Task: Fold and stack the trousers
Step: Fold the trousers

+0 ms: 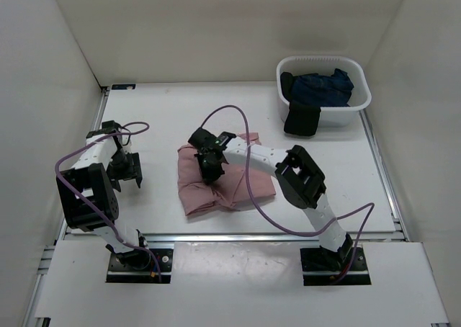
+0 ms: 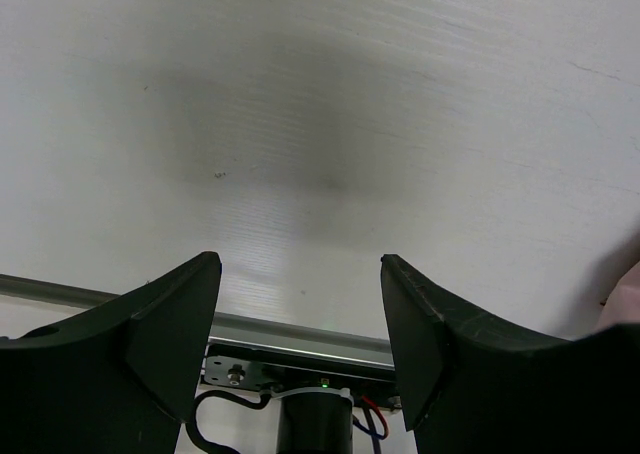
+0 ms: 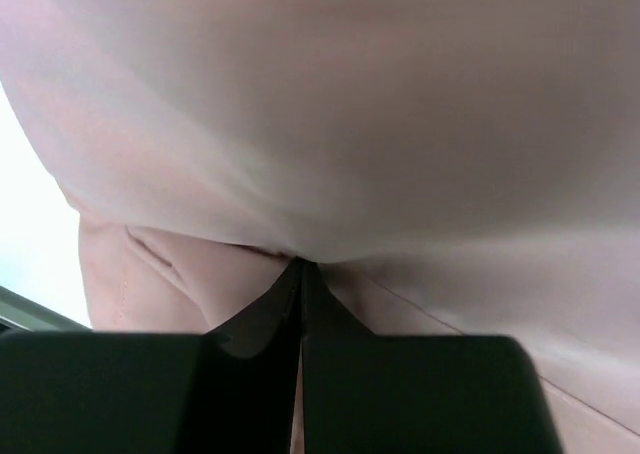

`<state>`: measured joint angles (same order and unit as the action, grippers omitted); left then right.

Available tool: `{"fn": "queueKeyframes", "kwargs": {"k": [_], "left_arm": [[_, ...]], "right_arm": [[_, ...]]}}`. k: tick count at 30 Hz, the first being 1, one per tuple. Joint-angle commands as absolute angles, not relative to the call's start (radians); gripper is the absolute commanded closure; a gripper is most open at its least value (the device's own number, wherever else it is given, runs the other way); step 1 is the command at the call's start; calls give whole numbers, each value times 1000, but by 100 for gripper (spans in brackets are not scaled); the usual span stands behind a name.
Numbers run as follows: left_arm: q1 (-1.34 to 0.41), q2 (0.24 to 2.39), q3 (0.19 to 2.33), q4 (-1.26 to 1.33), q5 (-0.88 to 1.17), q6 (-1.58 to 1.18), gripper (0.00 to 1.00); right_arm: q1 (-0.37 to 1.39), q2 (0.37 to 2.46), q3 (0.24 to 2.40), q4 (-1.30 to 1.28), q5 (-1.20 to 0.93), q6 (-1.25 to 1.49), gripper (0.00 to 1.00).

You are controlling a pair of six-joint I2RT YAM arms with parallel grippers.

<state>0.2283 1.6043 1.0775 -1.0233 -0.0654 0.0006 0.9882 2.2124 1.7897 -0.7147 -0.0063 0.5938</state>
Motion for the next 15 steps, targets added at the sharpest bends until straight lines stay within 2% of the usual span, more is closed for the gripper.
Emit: {"fn": "queueKeyframes", "kwargs": {"k": [1, 5, 12, 15], "left_arm": [[235, 1548, 1086, -1014, -75, 0, 23], [235, 1548, 1086, -1014, -75, 0, 23], [235, 1516, 1086, -1023, -84, 0, 23], [235, 1506, 1077, -1023, -103, 0, 23]], "right_arm": [[911, 2120, 1835, -698, 31, 678, 100], [861, 2132, 1835, -666, 40, 756, 100], [831, 2351, 2084, -782, 9, 888, 100], [819, 2430, 2125, -848, 32, 929, 100]]}}
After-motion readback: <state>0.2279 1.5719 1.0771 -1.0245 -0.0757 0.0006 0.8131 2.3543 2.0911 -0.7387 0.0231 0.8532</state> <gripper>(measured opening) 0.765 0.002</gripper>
